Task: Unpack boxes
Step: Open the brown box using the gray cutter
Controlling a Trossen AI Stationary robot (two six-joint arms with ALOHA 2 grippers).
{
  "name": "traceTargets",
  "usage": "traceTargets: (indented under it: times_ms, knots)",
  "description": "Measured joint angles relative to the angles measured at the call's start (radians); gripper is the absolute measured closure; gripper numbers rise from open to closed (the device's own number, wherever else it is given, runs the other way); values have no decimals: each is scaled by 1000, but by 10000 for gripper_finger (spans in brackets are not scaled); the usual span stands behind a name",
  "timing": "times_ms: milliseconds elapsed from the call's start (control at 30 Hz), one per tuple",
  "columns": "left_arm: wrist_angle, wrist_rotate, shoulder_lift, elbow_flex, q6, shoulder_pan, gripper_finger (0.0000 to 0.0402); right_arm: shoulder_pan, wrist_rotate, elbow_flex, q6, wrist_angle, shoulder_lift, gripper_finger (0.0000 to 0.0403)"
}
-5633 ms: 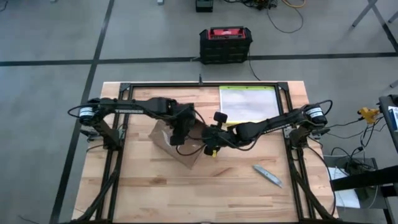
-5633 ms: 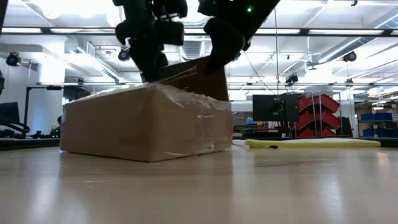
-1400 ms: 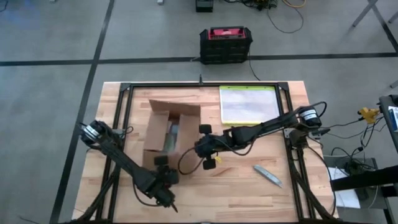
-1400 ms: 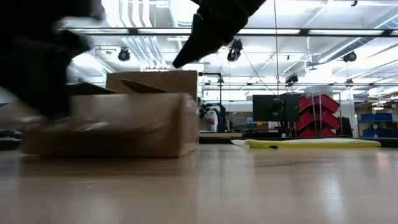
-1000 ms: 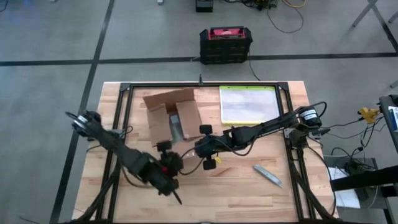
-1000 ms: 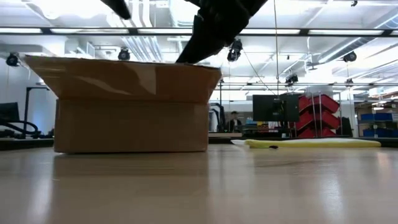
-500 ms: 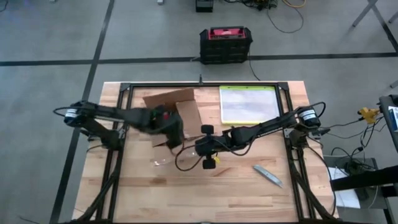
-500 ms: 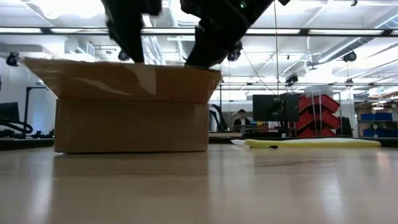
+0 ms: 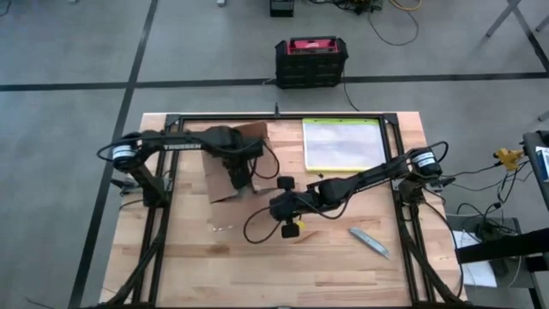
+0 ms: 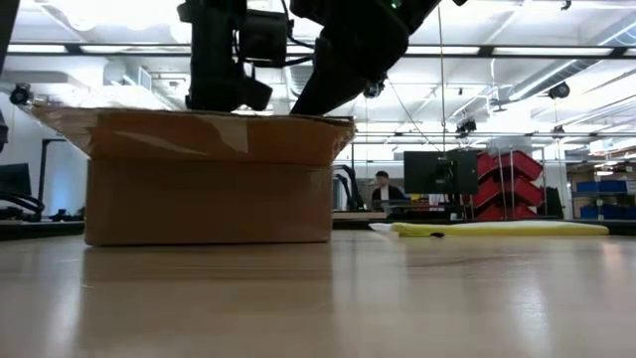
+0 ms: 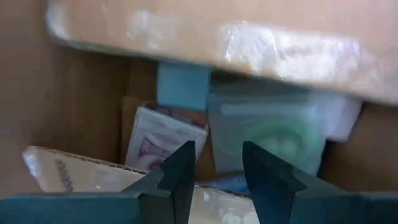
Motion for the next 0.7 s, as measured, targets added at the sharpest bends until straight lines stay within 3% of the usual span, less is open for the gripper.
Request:
traceTargets:
  times_ms: [433, 567, 700]
  knots:
    - [-330, -28, -40, 129, -158, -144, 284, -10, -4, 6, -53, 39, 0, 403]
    - [-316, -82, -71, 134, -185, -176, 284, -23, -7, 6, -85, 61, 0, 403]
    - [-198, -116, -73, 121, -139, -142, 284, -41, -64, 6, -119, 102, 7, 403]
